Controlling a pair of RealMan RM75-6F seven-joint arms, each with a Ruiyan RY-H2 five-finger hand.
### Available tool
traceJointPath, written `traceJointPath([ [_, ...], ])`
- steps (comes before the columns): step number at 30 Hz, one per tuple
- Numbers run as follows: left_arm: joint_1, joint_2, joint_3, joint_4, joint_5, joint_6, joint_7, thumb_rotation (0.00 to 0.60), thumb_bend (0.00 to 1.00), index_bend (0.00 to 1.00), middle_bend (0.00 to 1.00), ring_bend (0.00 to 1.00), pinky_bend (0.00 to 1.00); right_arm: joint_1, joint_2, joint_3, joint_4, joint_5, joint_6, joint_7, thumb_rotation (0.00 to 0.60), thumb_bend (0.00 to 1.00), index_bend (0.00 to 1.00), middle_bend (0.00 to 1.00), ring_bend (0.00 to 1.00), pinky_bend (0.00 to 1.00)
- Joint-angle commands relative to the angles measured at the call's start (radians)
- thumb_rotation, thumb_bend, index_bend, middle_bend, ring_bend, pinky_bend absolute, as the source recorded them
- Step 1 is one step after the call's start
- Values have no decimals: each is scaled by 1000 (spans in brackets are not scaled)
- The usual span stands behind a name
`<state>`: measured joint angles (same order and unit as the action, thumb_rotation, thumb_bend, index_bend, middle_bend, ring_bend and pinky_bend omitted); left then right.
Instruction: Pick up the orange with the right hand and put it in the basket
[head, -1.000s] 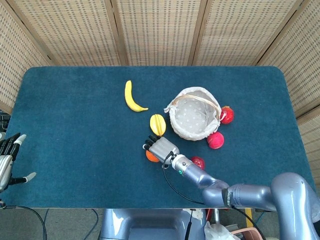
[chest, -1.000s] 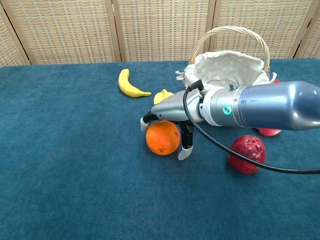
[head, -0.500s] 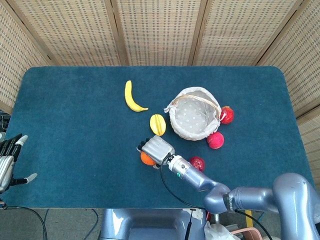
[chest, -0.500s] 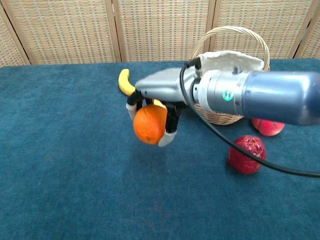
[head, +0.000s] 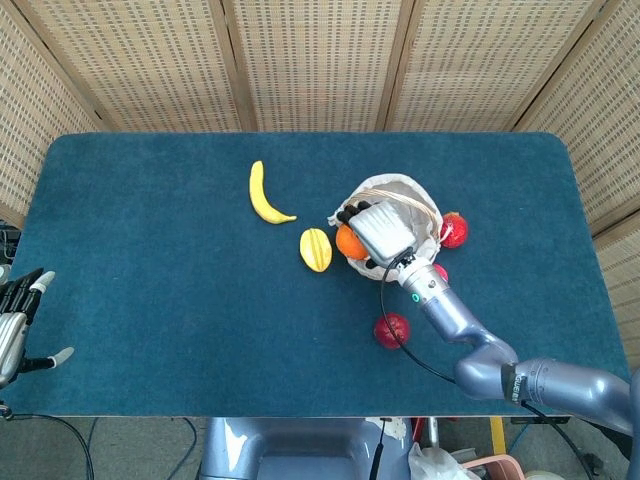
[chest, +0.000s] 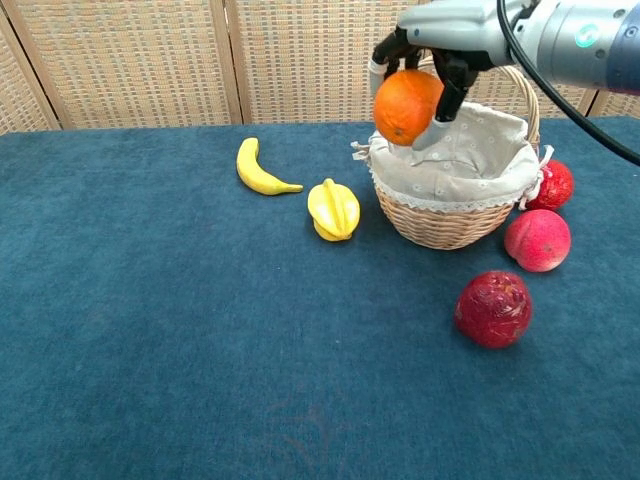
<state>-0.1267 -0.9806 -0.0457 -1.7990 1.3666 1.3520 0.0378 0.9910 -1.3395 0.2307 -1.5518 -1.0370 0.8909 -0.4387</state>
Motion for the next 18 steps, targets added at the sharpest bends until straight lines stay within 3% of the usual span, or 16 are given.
traceJointPath([
  [1,-1,-1,0,-1,0,-1,2,600,0,0,0,0,0,4,30,-35,0,64,-54,-57,600,203,372,269,185,346],
  [3,-2,-1,0,-2,-1,-2,2,600,0,0,0,0,0,10,39,-40,-15,87,-53,-86,600,90,263,95,29,168],
  [6,-3,0,0,-4,0,-3,3,600,0,0,0,0,0,10,55,-47,-48,103,-35,-120,600,5,129,1,0,17],
  [8,-3,1,1,-5,3,-2,3,600,0,0,0,0,0,9,64,-48,-69,107,-10,-142,600,0,81,0,0,0],
  [12,0,6,5,-8,15,4,-7,600,0,0,0,0,0,-7,93,-45,-123,88,45,-157,600,0,78,0,0,0],
  [18,8,18,15,-13,49,18,-36,600,0,0,0,0,0,-98,199,-67,-273,-18,165,-118,600,0,78,0,0,0],
])
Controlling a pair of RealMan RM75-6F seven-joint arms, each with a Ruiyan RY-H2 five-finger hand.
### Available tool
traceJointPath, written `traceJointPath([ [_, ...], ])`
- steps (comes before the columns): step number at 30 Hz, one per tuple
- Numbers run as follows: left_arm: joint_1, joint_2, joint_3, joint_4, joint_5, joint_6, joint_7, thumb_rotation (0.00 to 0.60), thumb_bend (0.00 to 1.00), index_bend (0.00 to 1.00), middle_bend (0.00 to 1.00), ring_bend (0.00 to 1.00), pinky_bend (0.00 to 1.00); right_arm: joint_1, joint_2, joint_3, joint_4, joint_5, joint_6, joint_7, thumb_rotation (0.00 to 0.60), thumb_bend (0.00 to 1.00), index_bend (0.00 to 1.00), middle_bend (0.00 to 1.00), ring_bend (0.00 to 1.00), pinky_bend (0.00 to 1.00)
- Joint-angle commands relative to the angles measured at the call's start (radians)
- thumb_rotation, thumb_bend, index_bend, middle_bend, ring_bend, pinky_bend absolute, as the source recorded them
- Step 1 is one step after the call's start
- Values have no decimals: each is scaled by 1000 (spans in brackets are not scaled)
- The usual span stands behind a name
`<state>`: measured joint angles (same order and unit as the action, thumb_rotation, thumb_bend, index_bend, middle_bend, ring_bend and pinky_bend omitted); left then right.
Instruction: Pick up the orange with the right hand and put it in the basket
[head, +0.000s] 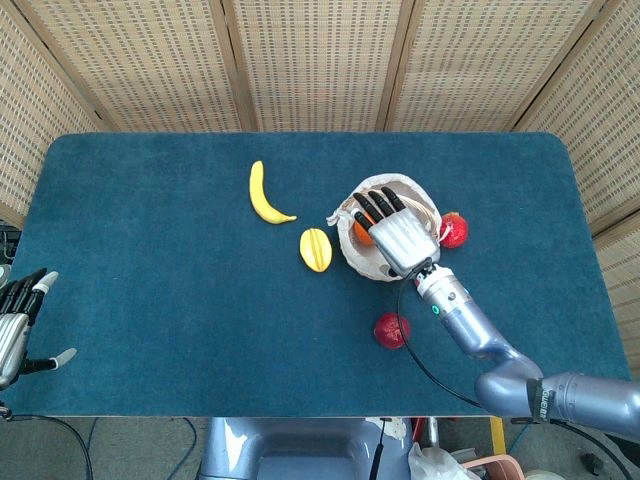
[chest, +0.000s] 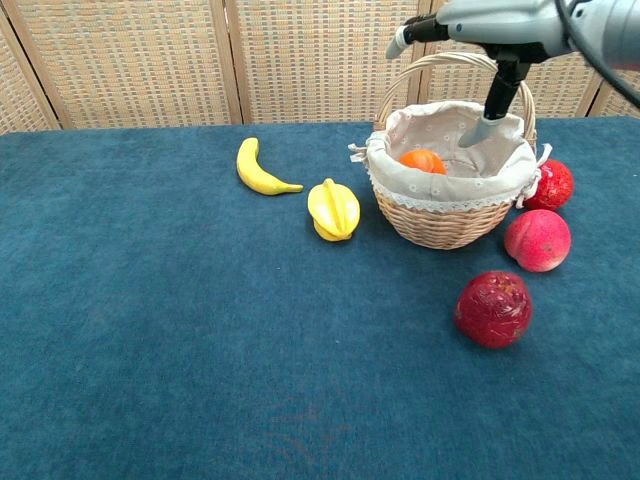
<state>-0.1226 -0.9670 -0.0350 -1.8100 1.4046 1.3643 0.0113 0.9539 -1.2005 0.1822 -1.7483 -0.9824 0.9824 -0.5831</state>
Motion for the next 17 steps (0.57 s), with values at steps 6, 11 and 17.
traceJointPath([
  [6,14,9,16,6,40,22,-30,600,0,0,0,0,0,-242,132,-130,-119,-327,256,153,600,0,78,0,0,0],
  [11,31,11,28,14,62,47,-47,600,0,0,0,0,0,-439,136,-240,-12,-482,447,316,600,0,45,0,0,0],
  [17,50,17,36,11,75,74,-59,600,0,0,0,0,0,-562,127,-276,18,-468,520,353,600,0,0,0,0,0],
])
